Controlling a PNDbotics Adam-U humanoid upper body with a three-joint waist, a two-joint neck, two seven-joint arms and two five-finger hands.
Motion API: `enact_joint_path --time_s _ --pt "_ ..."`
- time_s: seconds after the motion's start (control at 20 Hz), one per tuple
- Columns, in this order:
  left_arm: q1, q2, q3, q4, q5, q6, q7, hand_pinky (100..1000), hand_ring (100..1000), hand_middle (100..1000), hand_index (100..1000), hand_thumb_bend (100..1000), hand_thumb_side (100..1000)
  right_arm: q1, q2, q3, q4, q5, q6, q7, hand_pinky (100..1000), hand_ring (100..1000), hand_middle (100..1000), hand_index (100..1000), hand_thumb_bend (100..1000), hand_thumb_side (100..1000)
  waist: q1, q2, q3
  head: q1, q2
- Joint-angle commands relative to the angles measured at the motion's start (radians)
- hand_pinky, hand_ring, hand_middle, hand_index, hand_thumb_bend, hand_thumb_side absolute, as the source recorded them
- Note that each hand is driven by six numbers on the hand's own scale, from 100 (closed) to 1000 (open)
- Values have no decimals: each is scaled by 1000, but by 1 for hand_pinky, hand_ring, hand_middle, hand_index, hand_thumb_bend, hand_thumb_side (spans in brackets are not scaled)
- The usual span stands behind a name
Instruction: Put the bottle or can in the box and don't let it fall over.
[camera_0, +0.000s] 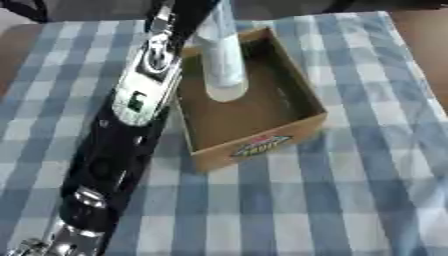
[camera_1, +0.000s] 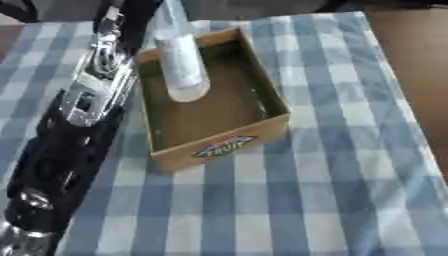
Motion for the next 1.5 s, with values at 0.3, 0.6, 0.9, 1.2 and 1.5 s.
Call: enact_joint_path --time_s 0.3,0.6,0.9,1.2,1.5 --pt "-8 7 -16 50 -37 13 -29 845 1000 624 646 100 592 -11 -16 -11 -19 -12 22 -41 741 698 857 750 298 204 -3 -28 5 -42 -14" --pt "8 14 0 59 -103 27 -93 907 1000 672 701 100 570 -9 -21 -10 -19 -26 37 -66 740 697 856 750 299 205 -1 -30 12 -47 -7" --pt "18 18 5 64 -123 48 -103 899 1000 683 695 100 567 -8 -23 -11 -19 -27 37 -67 740 696 856 749 298 205 0 -31 14 -49 -6" --pt "26 16 0 78 -132 68 -122 895 1000 683 686 100 566 -7 -23 -12 -19 -27 37 -69 740 696 855 749 298 205 1 -30 13 -50 -4" --pt "42 16 -7 100 -143 94 -154 903 1000 682 676 100 503 -6 -25 -13 -19 -29 36 -71 740 695 855 749 298 206 3 -31 15 -53 -5"
